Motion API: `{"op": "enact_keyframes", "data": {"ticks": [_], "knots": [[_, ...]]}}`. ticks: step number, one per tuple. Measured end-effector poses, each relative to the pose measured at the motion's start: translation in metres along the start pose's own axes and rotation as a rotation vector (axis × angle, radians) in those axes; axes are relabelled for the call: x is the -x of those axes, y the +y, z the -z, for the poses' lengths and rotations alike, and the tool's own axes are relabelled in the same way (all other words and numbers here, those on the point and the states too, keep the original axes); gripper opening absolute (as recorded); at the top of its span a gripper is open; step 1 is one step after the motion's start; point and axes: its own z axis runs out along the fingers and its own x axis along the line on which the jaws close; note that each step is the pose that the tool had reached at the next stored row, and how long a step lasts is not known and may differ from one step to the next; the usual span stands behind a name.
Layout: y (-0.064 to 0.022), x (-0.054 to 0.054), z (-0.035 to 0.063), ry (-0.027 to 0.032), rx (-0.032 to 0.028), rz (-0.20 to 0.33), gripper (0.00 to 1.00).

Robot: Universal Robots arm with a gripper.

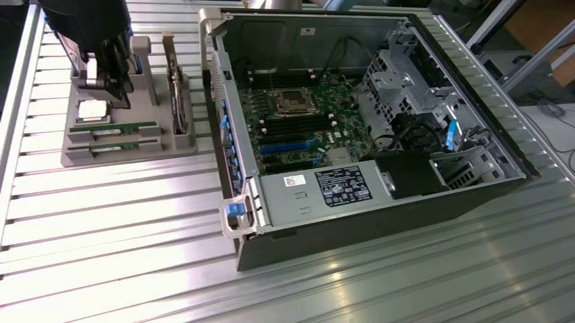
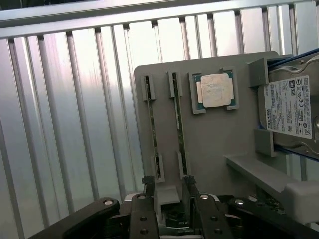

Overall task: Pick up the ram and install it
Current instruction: 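Pick up the ram and move it above insertion slot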

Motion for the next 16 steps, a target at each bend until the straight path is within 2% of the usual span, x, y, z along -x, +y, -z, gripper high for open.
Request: {"op": "enact_keyframes", "data": {"ticks": [1, 2, 3, 5, 6, 7, 13, 16], "knots": [[0.0, 0.0, -0.0012, 0.002, 0.0146, 0.0, 0.36], [0.0, 0.0, -0.0023, 0.0035, 0.0215, -0.001, 0.36], [0.0, 0.0, -0.0028, 0.0067, 0.0224, -0.001, 0.36], [0.0, 0.0, -0.0037, 0.0195, 0.0206, 0.001, 0.36], [0.0, 0.0, -0.0047, 0.0332, 0.0188, 0.005, 0.36], [-0.0001, 0.0, -0.0057, 0.037, 0.0186, 0.007, 0.36], [0.0012, -0.001, -0.0155, 0.0373, 0.019, 0.014, 0.36], [0.008, -0.002, -0.0208, 0.0371, 0.019, 0.02, 0.36]]}}
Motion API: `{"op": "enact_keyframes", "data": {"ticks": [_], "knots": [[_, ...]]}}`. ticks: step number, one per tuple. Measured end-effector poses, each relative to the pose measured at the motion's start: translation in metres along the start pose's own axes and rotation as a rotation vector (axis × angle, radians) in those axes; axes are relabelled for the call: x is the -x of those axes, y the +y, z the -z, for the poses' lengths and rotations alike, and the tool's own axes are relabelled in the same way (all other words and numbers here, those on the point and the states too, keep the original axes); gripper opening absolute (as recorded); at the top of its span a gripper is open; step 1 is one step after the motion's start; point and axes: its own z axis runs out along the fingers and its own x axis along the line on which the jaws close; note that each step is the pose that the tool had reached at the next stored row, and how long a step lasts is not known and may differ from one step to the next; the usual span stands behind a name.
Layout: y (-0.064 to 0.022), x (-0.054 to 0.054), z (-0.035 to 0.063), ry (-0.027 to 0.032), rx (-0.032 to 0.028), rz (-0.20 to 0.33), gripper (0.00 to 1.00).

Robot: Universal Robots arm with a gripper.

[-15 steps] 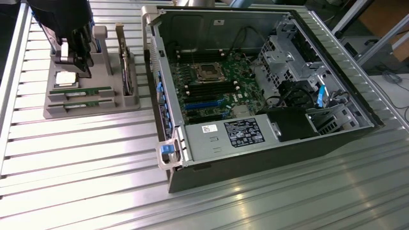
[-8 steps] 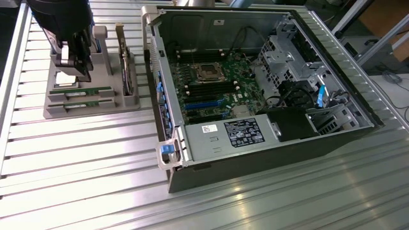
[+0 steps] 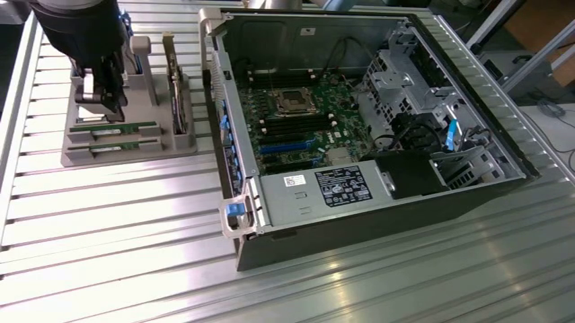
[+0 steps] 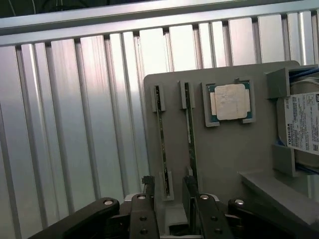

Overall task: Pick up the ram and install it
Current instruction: 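Pick up the ram and move it above insertion slot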

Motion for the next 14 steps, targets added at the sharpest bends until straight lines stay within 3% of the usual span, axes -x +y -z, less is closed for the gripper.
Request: {"op": "enact_keyframes", "data": {"ticks": [6, 14], "knots": [[0.001, 0.0, -0.007, 0.0019, -0.0002, 0.075, 0.36], [0.0036, 0.0, -0.0156, 0.0022, -0.0002, 0.088, 0.36]]}}
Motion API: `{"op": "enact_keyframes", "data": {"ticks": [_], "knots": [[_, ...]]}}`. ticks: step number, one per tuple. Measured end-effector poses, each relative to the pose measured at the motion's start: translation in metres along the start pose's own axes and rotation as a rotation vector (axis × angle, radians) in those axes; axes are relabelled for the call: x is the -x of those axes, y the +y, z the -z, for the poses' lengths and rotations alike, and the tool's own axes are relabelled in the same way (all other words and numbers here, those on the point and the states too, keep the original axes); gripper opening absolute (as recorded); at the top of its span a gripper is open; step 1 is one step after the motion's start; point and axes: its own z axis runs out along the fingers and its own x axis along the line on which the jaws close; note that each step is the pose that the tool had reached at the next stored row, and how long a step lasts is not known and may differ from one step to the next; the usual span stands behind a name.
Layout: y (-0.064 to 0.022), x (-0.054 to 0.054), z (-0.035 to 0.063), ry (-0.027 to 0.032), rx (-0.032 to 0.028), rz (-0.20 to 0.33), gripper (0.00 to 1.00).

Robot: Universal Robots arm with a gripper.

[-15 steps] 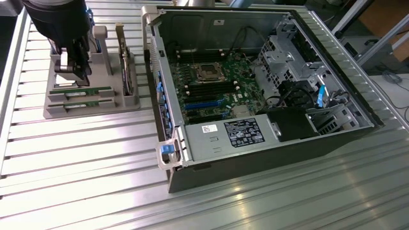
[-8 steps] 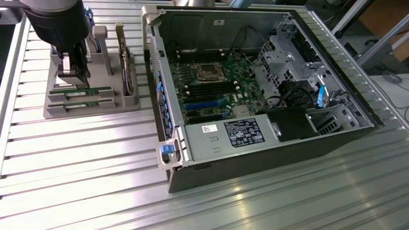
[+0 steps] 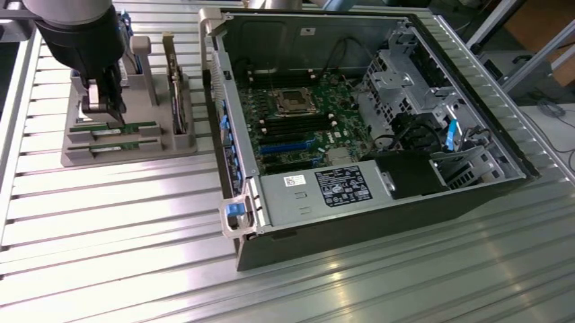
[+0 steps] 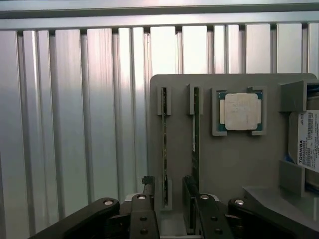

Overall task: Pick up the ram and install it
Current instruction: 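Pick up the ram and move it above insertion slot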

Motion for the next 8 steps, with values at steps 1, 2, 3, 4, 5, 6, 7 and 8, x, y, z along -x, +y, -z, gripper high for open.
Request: {"op": "enact_keyframes", "data": {"ticks": [1, 2, 3, 4, 5, 6, 7, 8], "knots": [[0.0004, 0.0, -0.0011, 0.0001, 0.0, 0.001, 0.36], [0.0009, 0.0, -0.0026, 0.0001, 0.0, 0.003, 0.36], [0.003, 0.0, -0.0084, 0.0002, 0.0, 0.007, 0.36], [0.0033, 0.0, -0.0094, 0.0002, -0.0001, 0.008, 0.36], [0.0035, 0.0, -0.01, 0.0002, 0.0, 0.009, 0.36], [0.004, 0.0, -0.0115, 0.0002, -0.0001, 0.01, 0.36], [0.0045, 0.0, -0.0127, 0.0003, 0.0, 0.011, 0.36], [0.0048, 0.0, -0.0139, 0.0004, 0.0, 0.012, 0.36]]}}
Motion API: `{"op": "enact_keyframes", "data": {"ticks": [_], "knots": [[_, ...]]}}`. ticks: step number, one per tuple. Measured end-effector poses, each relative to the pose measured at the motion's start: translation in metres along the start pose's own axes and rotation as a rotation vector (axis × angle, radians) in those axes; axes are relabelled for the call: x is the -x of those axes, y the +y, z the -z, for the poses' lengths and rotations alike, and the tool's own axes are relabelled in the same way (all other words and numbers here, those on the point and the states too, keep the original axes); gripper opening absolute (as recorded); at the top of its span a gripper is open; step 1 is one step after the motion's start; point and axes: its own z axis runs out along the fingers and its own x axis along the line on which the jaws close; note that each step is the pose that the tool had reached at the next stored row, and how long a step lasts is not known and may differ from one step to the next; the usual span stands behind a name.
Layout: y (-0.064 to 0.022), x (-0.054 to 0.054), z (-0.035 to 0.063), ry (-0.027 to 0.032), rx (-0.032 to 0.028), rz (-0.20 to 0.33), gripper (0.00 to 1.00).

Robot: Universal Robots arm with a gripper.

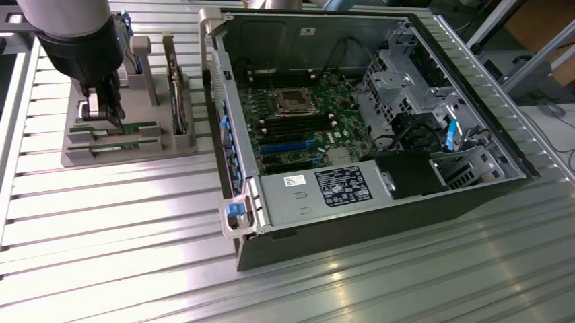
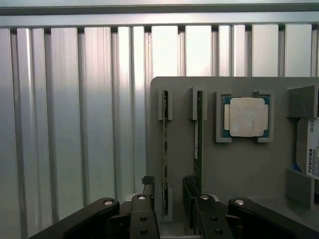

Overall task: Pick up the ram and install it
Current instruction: 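Pick up the ram and move it above insertion slot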

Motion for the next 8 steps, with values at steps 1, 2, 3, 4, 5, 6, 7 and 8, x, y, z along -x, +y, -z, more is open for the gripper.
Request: {"op": "enact_keyframes", "data": {"ticks": [1, 2, 3, 4, 5, 6, 7, 8], "knots": [[0.0004, 0.0, -0.0014, 0.0, -0.0001, 0.001, 0.36], [0.0008, 0.0, -0.0029, 0.0, -0.0001, 0.003, 0.36], [0.0012, 0.0, -0.0041, 0.0, -0.0001, 0.004, 0.36], [0.0019, 0.0, -0.0053, 0.0001, 0.0001, 0.005, 0.36], [0.0029, 0.0, -0.0068, 0.0, -0.0002, 0.006, 0.36], [0.0034, 0.0, -0.0075, 0.0, -0.0002, 0.006, 0.36], [0.0039, 0.0, -0.0082, 0.0, -0.0002, 0.007, 0.36], [0.0046, 0.0, -0.0091, 0.0001, -0.0001, 0.007, 0.36]]}}
